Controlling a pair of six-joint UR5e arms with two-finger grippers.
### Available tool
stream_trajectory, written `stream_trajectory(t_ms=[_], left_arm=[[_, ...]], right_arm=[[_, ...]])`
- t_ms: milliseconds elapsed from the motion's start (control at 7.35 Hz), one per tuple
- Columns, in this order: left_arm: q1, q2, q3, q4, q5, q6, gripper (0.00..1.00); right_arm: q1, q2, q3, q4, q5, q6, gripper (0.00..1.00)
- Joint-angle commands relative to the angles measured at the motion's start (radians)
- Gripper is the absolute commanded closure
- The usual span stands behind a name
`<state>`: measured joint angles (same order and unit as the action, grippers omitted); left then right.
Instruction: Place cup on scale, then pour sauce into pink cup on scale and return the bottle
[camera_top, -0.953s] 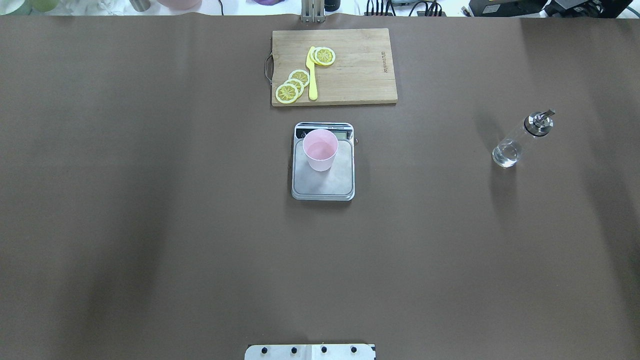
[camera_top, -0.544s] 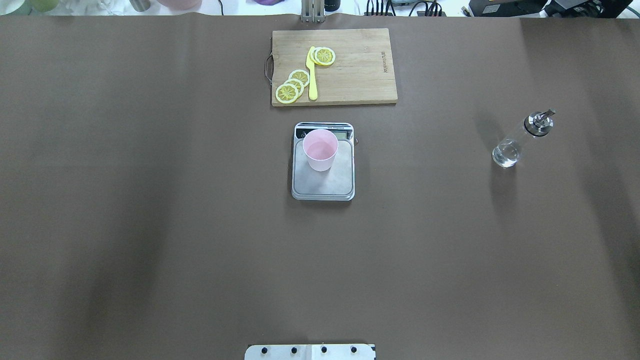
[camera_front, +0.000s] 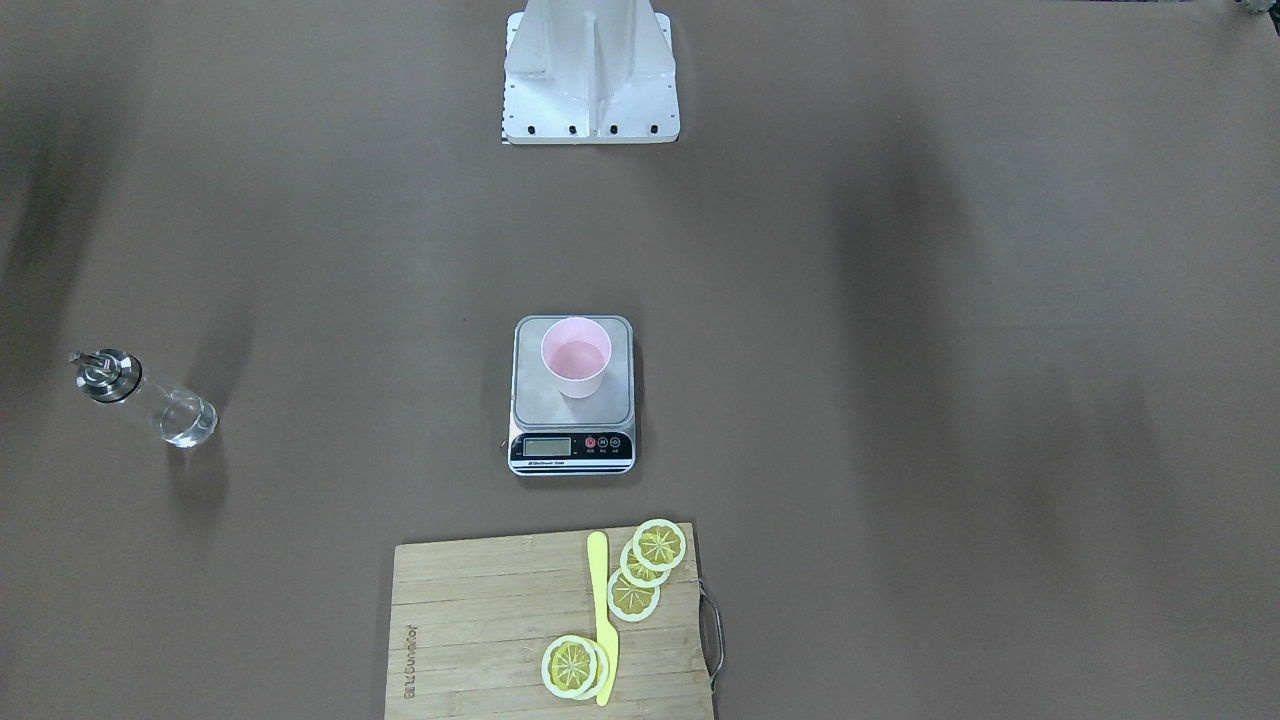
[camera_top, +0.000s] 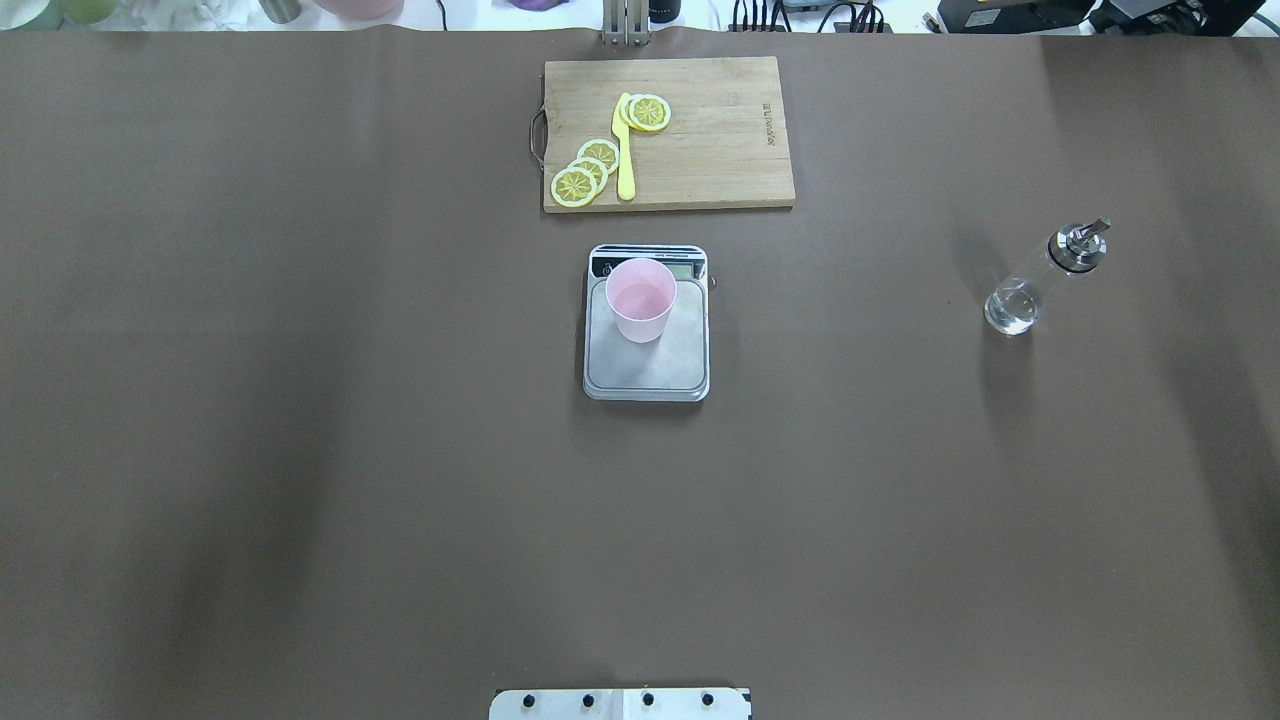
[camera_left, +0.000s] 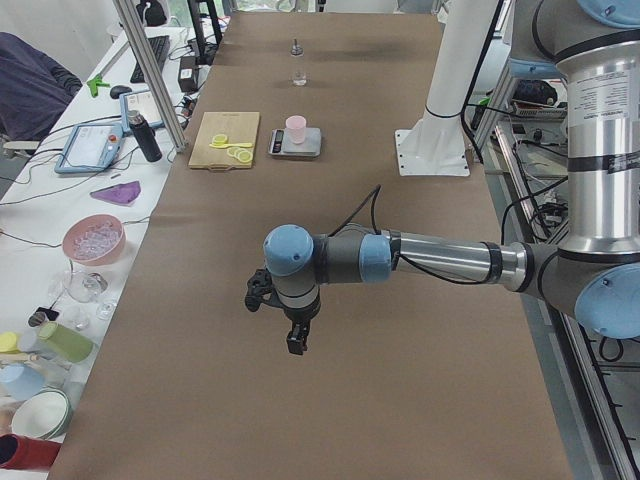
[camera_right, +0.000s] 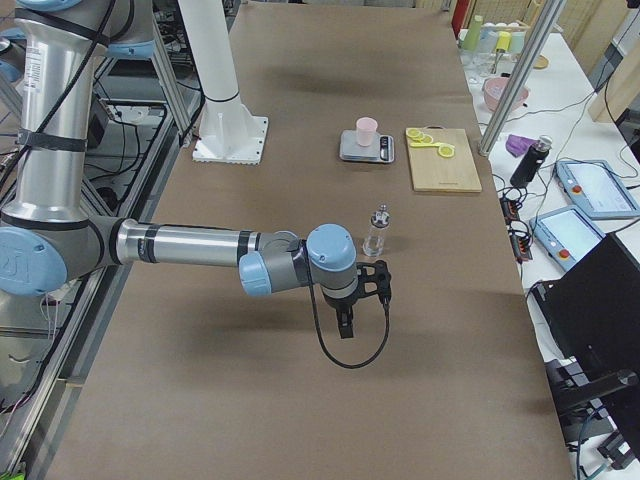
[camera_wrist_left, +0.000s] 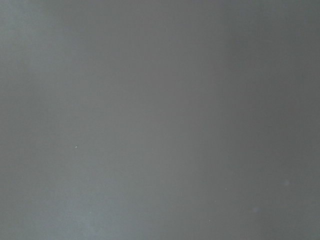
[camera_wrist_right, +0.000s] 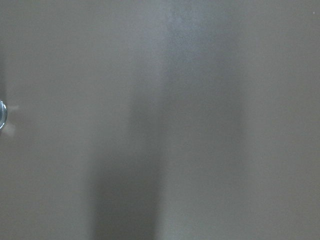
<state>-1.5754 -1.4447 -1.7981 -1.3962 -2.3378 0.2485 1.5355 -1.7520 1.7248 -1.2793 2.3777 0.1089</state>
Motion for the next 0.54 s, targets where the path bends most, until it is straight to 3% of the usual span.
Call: stream_trajectory(t_ms=[0,408], left_arm=[[0.000,0.001,0.000,-0.001,0.000,0.000,0.02],[0.000,0.007,0.000,-0.007,0.000,0.000,0.02]], right_arm=[[0.000,-0.001,0.002,0.000,0.000,0.000,0.00],[0.000,-0.007,0.002,0.000,0.001,-0.002,0.00]])
